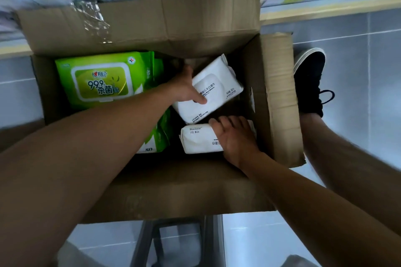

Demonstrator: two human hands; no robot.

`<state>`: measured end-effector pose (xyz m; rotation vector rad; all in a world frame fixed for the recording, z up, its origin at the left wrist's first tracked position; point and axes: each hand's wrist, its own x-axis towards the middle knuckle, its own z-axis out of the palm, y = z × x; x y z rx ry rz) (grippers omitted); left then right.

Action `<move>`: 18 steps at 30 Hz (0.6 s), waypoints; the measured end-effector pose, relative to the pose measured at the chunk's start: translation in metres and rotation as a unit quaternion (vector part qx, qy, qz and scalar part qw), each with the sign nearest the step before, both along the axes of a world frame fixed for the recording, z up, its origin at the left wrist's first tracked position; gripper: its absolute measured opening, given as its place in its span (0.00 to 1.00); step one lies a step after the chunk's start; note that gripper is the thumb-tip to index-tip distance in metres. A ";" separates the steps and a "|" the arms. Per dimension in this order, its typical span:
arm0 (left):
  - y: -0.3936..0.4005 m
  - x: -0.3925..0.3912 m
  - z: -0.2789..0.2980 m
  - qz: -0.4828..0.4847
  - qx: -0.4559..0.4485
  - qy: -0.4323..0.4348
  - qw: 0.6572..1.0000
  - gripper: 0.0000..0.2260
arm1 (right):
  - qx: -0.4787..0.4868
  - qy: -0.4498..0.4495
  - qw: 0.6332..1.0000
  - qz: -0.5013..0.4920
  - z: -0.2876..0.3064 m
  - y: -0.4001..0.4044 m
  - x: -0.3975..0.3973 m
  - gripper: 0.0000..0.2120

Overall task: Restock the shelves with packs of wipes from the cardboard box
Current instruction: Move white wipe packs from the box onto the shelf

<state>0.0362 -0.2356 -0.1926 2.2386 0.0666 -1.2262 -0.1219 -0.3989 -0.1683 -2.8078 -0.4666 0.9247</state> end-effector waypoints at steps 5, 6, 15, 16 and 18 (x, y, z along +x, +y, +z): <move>-0.001 0.007 -0.006 -0.008 0.004 0.061 0.998 0.41 | -0.001 -0.020 1.000 -0.010 -0.006 -0.003 -0.002 0.45; -0.002 0.008 -0.005 -0.015 0.013 0.066 0.998 0.42 | -0.003 -0.018 1.000 -0.011 -0.007 -0.003 -0.003 0.45; -0.018 -0.002 0.039 -0.113 0.076 -0.116 0.984 0.35 | -0.025 0.030 0.999 0.001 0.013 0.003 0.015 0.42; -0.019 -0.004 0.046 -0.119 0.092 -0.147 0.978 0.36 | -0.031 0.025 0.999 -0.001 0.018 0.005 0.016 0.43; -0.017 -0.007 0.065 -0.131 0.117 -0.197 0.964 0.38 | -0.042 0.014 0.999 -0.004 0.032 0.008 0.019 0.44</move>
